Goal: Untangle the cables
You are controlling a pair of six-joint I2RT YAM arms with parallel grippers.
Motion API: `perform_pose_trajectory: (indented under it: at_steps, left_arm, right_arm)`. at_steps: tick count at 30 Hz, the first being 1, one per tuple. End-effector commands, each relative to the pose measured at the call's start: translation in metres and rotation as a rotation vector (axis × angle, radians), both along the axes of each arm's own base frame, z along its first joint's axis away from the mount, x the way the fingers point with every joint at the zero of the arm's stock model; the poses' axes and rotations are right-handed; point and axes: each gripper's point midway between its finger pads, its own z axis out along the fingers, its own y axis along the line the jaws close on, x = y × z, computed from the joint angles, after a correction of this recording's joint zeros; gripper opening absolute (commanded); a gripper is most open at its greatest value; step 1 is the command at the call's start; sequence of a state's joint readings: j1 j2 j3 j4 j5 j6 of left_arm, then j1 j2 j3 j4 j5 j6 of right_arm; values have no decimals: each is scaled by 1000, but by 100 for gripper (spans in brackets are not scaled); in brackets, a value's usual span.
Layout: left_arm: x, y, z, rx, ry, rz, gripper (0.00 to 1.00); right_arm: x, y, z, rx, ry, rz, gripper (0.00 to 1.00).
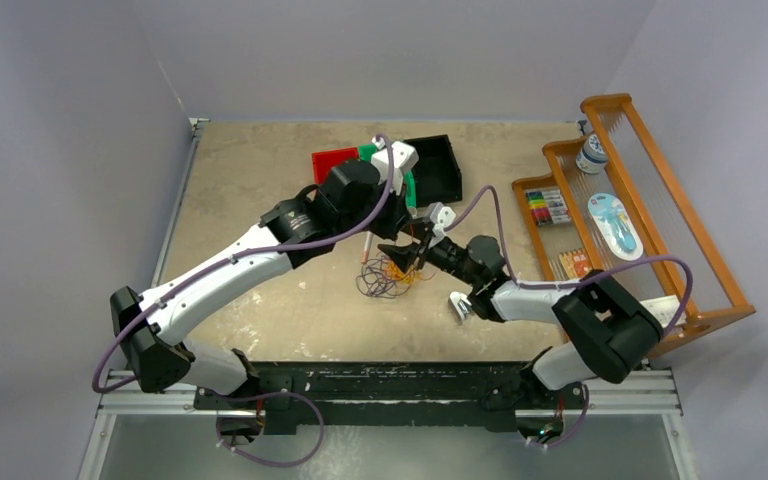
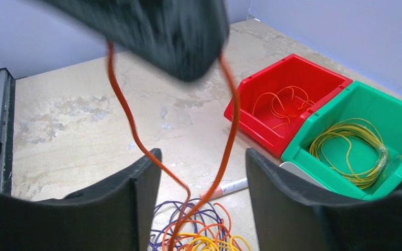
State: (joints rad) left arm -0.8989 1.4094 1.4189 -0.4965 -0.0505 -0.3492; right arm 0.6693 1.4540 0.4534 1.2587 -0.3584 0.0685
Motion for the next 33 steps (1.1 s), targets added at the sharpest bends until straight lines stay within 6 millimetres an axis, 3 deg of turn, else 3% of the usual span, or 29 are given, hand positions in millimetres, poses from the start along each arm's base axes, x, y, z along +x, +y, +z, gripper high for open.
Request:
perform_pose_trajectory:
  at_steps: [1, 20, 33]
  left_arm:
    - [-5, -2, 77, -164, -108, -15, 0]
    - [-3, 25, 190, -275, -305, 52, 0]
    - [9, 50, 246, -303, -427, 173, 0]
  right_arm:
    - [0, 10, 24, 67, -55, 39, 57]
    - [-7, 19, -51, 27, 110, 70, 49]
    - [-16, 11, -86, 11, 238, 18, 47]
